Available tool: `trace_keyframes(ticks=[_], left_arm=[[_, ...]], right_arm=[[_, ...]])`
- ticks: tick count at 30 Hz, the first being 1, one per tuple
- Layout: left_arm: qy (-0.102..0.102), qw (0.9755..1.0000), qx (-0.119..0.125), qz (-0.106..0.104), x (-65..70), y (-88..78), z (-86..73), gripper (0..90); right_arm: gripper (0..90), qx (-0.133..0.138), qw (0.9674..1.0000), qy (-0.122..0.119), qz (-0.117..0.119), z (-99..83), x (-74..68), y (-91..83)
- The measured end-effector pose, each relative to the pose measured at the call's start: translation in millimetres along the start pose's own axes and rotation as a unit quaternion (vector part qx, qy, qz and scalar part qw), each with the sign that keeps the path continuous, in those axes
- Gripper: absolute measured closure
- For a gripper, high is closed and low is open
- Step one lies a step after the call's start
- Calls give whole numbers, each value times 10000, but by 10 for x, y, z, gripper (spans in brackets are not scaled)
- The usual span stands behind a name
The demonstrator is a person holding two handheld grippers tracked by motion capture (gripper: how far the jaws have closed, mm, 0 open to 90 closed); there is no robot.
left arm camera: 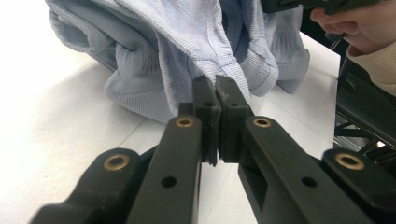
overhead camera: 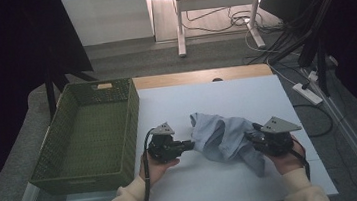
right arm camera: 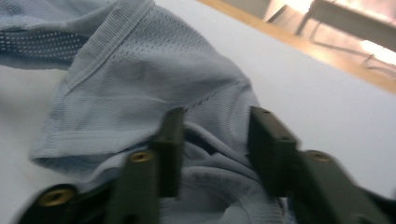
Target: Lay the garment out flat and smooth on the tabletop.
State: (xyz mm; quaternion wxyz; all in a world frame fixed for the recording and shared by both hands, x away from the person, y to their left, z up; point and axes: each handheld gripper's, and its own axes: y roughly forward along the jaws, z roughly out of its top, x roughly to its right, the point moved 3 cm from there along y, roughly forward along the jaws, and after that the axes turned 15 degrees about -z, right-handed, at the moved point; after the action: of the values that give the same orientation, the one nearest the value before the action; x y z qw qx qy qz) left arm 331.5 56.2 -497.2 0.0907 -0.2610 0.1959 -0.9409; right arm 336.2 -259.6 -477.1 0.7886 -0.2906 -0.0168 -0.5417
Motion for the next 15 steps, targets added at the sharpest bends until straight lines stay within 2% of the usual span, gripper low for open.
trace_keyframes(ticks=[1,3,5,7,10,13,15], left_arm=[[2,10000,23,6,1,-6,3,875],[15,10000,42,12,0,-22,11,875],[5,10000,62,10,-9,-33,12,875],[-23,10000,72,10,-15,-32,8,875],[-8,10000,66,27,-14,-34,6,874],[2,10000,79,41,-11,-37,11,873],[-25,9999,99,28,-18,-35,9,873]], right_arm=[[468,75,10000,-17,-51,27,-12,-34],[424,277,9996,1,-103,94,-33,-123],[407,415,9991,41,126,155,-90,-199],[387,431,9982,-68,400,180,-204,-229],[353,279,9962,-407,713,150,-415,-186],[313,81,9940,-754,788,100,-579,-114],[300,41,9930,-873,790,84,-650,-84]])
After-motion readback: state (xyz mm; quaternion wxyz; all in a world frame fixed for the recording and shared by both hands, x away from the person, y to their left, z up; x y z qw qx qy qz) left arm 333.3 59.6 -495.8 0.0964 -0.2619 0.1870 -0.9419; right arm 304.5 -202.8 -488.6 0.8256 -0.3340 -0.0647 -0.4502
